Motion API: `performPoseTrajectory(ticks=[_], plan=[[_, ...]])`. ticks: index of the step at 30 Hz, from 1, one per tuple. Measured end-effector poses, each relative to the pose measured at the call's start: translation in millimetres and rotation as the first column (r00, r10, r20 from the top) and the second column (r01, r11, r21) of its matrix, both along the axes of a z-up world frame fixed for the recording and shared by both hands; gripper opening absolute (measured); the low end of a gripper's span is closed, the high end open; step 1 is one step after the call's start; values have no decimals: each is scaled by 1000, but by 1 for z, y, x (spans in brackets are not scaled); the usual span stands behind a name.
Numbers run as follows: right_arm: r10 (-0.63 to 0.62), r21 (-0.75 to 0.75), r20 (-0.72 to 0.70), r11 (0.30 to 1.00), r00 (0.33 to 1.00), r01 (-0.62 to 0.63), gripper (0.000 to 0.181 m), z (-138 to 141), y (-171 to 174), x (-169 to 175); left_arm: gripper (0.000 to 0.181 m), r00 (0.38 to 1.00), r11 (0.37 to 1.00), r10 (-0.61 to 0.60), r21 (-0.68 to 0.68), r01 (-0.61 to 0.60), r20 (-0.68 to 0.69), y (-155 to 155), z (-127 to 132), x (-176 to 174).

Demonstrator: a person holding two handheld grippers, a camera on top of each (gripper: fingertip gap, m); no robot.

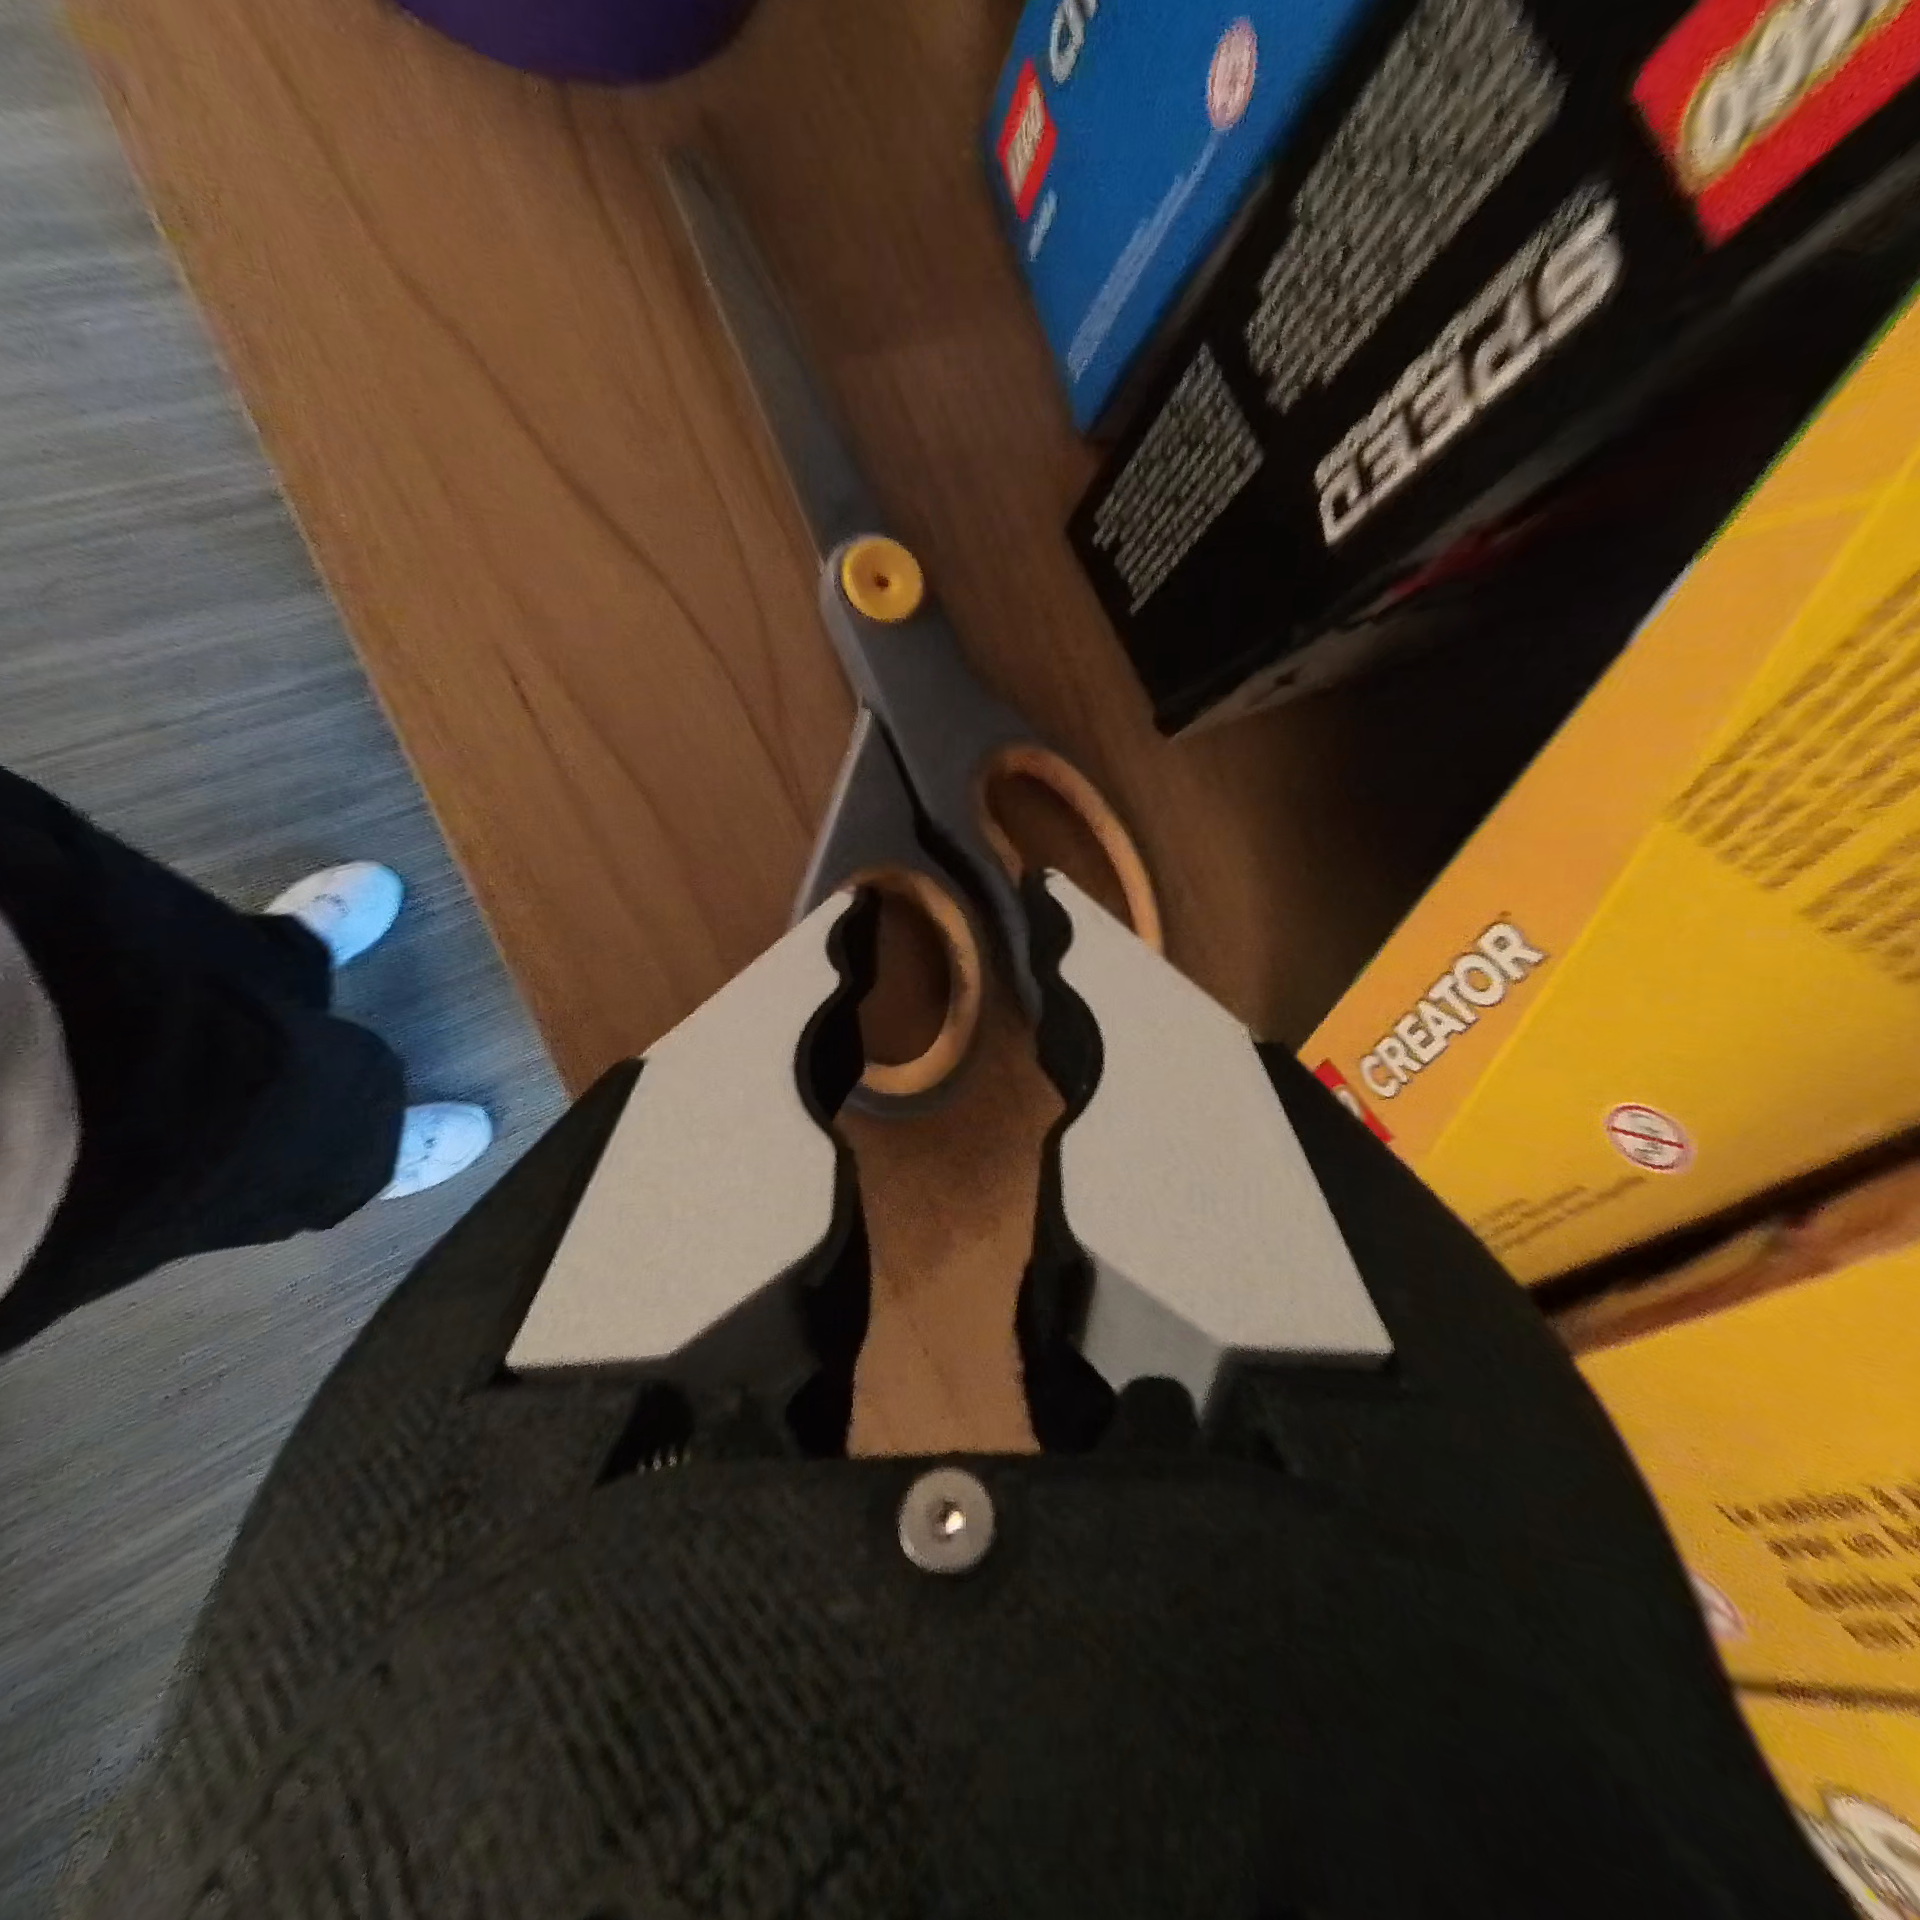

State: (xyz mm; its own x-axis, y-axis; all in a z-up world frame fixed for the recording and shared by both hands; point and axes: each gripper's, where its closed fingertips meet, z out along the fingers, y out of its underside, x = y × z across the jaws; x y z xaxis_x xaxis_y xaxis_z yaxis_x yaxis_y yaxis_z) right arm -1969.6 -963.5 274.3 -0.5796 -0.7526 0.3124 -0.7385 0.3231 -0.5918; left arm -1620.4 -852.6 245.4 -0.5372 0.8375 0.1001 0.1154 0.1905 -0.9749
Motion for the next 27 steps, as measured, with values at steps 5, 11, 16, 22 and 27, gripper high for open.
performPoseTrajectory(ticks=[5,11,16,22,27], plan=[[46,40,3,998,999,-46,29,-12,-13,-1,23,999,998,-28,-59,25,-44,16,14,-72],[79,144,43,986,996,-85,18,-8,23,1,24,981,992,-120,16,124,-155,47,12,-174],[139,82,-31,987,990,-136,16,-8,45,0,24,936,974,-81,174,148,-342,43,16,-229],[144,115,61,982,988,-150,35,-12,36,0,22,927,973,-57,187,135,-372,32,22,-252],[168,250,171,946,971,-207,24,-15,50,8,25,896,964,2,238,116,-444,21,21,-254]])
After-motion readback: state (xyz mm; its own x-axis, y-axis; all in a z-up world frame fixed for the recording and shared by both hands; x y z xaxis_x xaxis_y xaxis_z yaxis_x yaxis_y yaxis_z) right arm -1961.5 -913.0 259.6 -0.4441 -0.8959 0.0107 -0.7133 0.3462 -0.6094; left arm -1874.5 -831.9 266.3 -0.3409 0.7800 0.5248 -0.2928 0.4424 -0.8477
